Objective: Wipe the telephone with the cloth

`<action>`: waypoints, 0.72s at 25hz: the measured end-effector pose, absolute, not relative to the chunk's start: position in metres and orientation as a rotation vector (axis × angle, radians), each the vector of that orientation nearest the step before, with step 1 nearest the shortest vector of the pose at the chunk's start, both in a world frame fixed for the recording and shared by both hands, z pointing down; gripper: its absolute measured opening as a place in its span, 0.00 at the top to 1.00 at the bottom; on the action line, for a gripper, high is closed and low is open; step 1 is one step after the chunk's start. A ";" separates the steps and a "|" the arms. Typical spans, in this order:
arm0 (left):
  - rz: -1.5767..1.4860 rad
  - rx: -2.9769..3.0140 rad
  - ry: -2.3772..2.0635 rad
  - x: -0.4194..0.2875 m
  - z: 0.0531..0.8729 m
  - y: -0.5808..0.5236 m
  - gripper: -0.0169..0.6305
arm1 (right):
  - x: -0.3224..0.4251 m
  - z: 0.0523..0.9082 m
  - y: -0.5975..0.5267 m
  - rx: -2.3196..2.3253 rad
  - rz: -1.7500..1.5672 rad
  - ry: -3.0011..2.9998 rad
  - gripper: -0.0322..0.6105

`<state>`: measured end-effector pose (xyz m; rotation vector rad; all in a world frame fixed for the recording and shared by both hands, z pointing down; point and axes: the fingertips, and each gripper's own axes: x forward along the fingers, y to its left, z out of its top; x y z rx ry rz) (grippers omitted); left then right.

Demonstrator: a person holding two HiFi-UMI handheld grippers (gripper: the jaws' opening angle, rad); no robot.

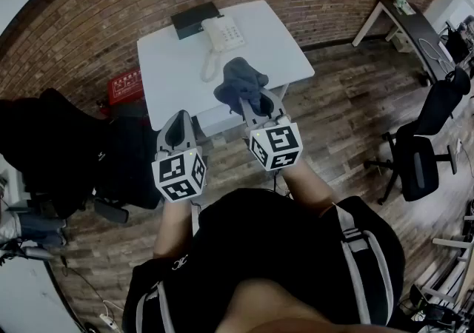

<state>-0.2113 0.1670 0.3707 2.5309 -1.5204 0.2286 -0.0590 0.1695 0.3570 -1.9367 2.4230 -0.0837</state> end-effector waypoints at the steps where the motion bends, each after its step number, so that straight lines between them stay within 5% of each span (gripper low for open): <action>1: 0.227 2.529 -1.522 -0.211 0.371 0.167 0.98 | -0.058 0.358 0.170 -1.944 -0.083 2.422 0.91; 18: 0.256 2.514 -1.517 -0.184 0.376 0.173 0.98 | -0.028 0.360 0.181 -1.896 -0.154 2.338 0.91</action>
